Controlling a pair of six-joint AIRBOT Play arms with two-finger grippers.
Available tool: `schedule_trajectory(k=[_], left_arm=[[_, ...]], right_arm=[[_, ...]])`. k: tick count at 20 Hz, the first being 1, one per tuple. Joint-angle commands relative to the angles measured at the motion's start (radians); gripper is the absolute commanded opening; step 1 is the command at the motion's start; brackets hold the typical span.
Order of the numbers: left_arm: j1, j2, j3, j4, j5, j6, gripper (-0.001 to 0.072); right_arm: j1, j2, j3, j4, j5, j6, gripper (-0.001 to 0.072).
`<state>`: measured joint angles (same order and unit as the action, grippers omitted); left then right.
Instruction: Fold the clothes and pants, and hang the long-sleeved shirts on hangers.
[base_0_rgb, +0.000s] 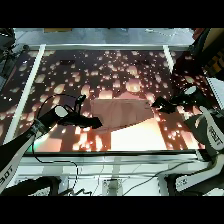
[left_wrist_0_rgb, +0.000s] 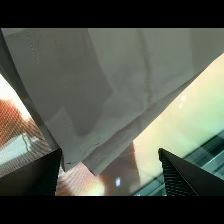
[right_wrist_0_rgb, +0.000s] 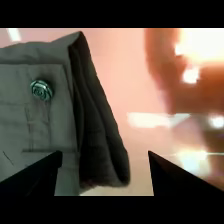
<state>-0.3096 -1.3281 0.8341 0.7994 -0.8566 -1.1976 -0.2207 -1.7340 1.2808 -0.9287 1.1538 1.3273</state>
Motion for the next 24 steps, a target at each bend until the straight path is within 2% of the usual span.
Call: schedule_trajectory(k=[1,6,7,8,9,10,11,14,18,21,24], left_arm=[[0.0,-0.001,0.001,0.002,0.003,0.0,0.0694],[0.0,-0.011,0.001,0.005,0.047,0.0,0.0694],[0.0,-0.015,0.001,0.006,0.059,0.0,0.0694],[0.0,-0.017,0.001,0.006,0.069,0.0,0.0694],[0.0,-0.018,0.001,0.006,0.076,0.0,0.0694],[0.0,-0.018,0.001,0.005,0.082,0.0,0.0694],[0.0,-0.018,0.001,0.006,0.087,0.001,0.0694],[0.002,-0.007,0.008,0.02,0.09,0.025,0.0694],[0.034,0.099,0.101,0.175,0.086,0.038,0.0694],[0.077,0.231,0.176,0.305,0.087,0.037,0.0694],[0.121,0.372,0.184,0.33,0.087,0.037,0.0694]], right_arm=[[-0.013,-0.125,0.039,0.165,0.083,-0.1,0.0622],[0.082,-0.159,0.04,0.301,0.09,-0.292,0.061],[0.107,-0.159,0.04,0.301,0.087,-0.319,0.0541],[0.133,-0.159,0.04,0.301,0.087,-0.365,0.0388],[0.154,-0.158,0.041,0.306,0.086,-0.404,0.0188],[0.168,-0.156,0.042,0.318,0.085,-0.42,0.0053],[0.178,-0.15,0.047,0.338,0.088,-0.454,0.0018],[0.183,-0.095,0.089,0.355,0.085,-0.472,0.0017],[0.137,0.096,0.158,0.269,0.039,-0.362,0.0017],[0.055,0.284,0.188,0.015,-0.017,-0.115,0.0016],[-0.066,0.459,0.188,-0.255,0.018,0.128,0.0017]])
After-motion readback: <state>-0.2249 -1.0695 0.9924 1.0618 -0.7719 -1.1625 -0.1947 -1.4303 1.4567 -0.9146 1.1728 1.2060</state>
